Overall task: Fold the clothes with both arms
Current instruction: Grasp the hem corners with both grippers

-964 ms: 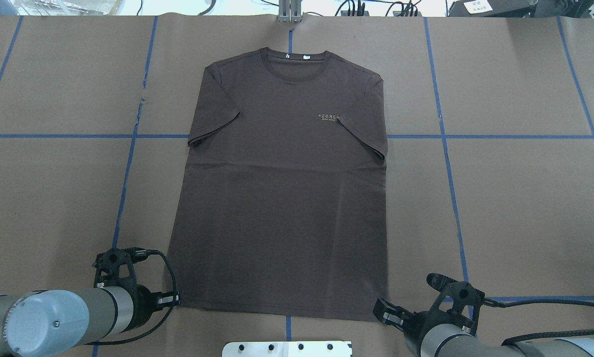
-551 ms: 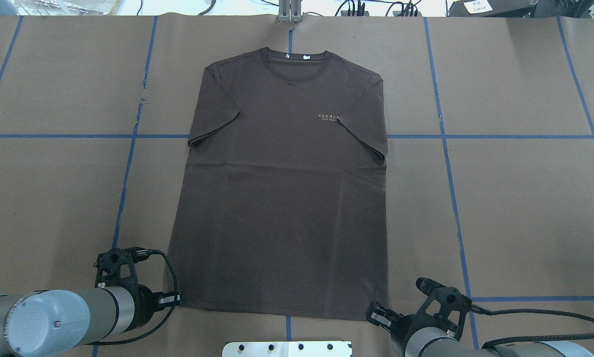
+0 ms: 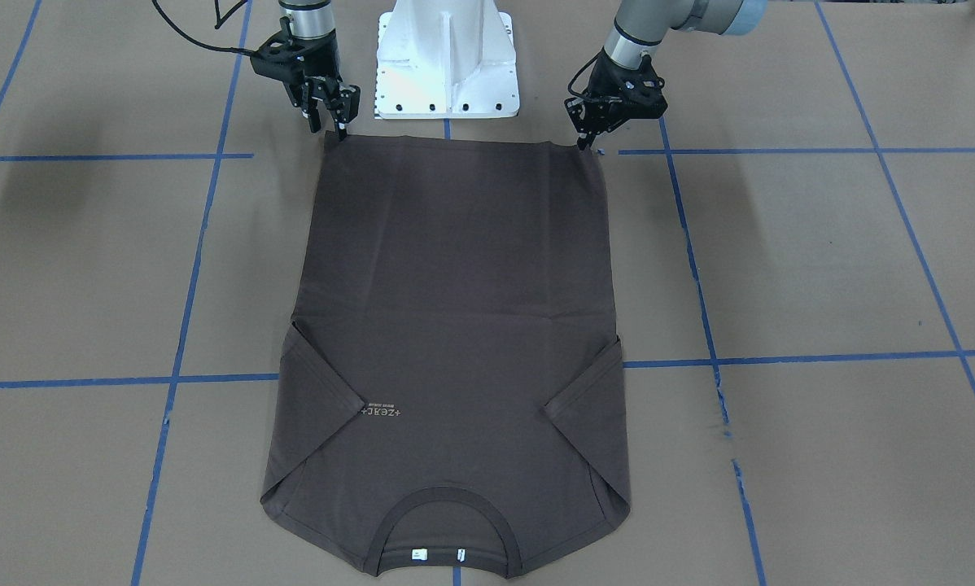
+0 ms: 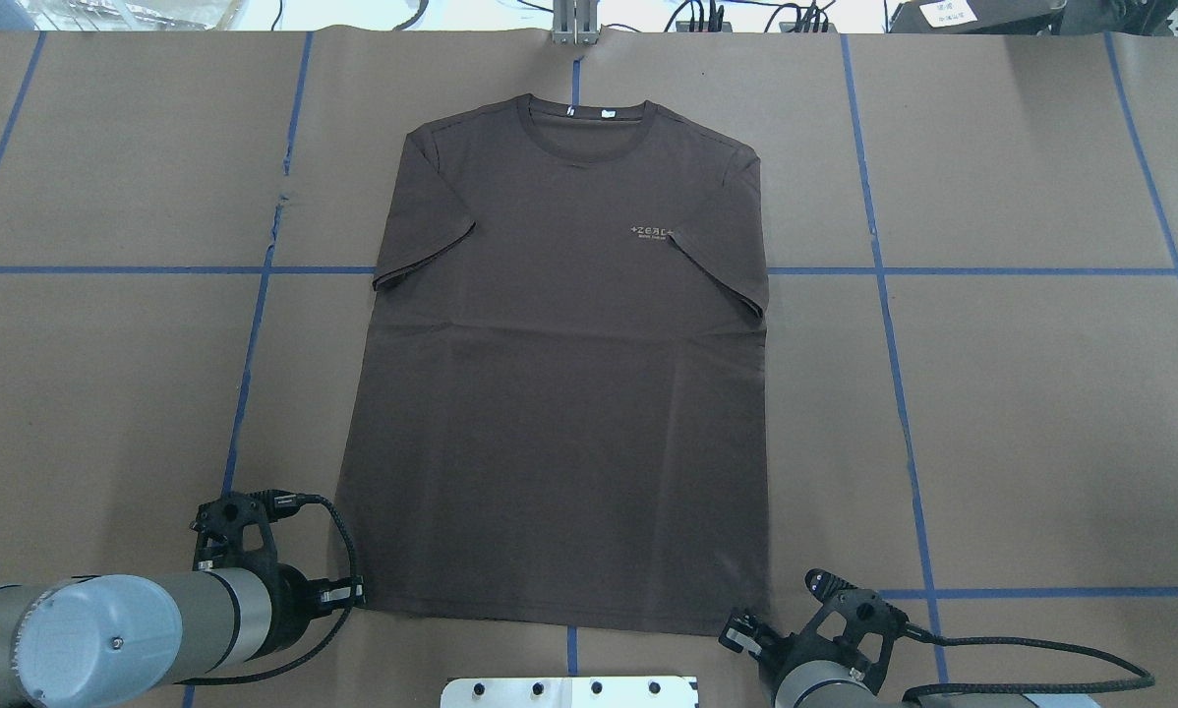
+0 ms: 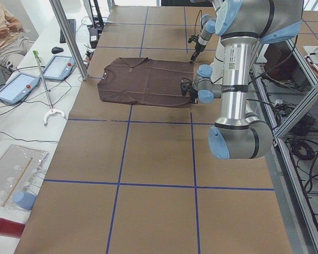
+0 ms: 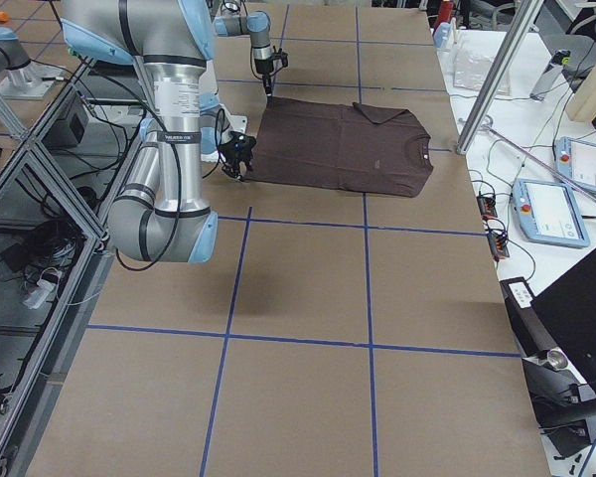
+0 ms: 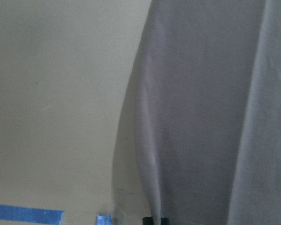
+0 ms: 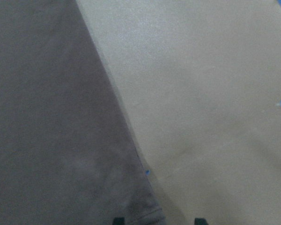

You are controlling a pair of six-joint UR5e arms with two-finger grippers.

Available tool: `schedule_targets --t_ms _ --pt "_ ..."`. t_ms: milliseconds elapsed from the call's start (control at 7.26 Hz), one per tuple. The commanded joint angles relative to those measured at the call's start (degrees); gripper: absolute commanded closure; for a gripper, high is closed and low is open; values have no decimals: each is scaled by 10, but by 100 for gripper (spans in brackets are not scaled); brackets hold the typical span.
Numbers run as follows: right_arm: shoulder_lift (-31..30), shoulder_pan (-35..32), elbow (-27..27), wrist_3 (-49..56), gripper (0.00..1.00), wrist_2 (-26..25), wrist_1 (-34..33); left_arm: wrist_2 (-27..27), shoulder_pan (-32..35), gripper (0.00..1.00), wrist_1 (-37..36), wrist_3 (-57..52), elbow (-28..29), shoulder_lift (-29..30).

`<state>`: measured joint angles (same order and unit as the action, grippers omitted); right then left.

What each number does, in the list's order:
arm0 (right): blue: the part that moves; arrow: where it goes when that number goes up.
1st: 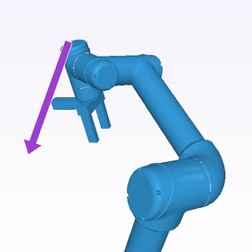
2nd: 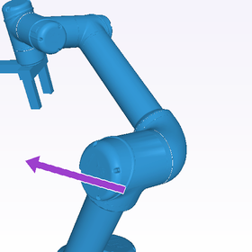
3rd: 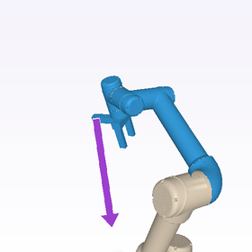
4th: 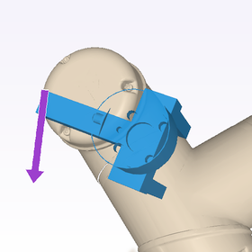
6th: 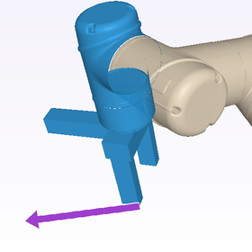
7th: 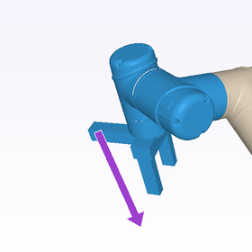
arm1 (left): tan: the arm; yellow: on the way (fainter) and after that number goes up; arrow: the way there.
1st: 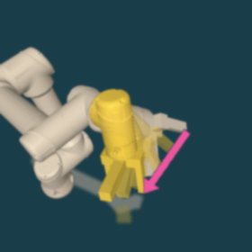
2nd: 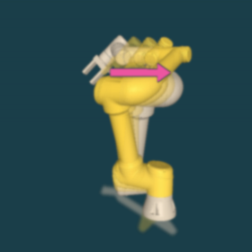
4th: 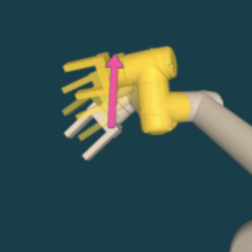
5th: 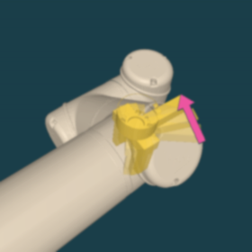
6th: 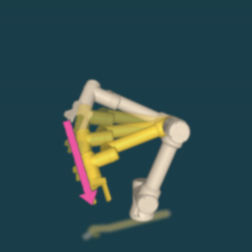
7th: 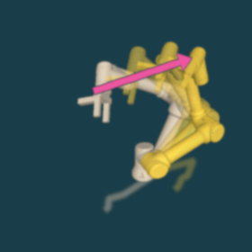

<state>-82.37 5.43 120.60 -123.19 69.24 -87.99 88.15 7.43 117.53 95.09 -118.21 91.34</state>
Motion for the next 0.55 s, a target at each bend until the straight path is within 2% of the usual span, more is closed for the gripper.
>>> schedule_targets --t_ms 0,138,276,413 --pt "0 4 -2 -3 41 -1 -6 0 0 100 0 0 0 1" --pt "1 4 -2 -4 53 -1 -6 0 0 100 1 1 0 1" --pt "1 5 -3 -33 79 -6 -5 0 0 100 1 1 0 1" --pt "2 6 -3 -42 91 -11 -4 -1 0 100 1 1 -1 0"
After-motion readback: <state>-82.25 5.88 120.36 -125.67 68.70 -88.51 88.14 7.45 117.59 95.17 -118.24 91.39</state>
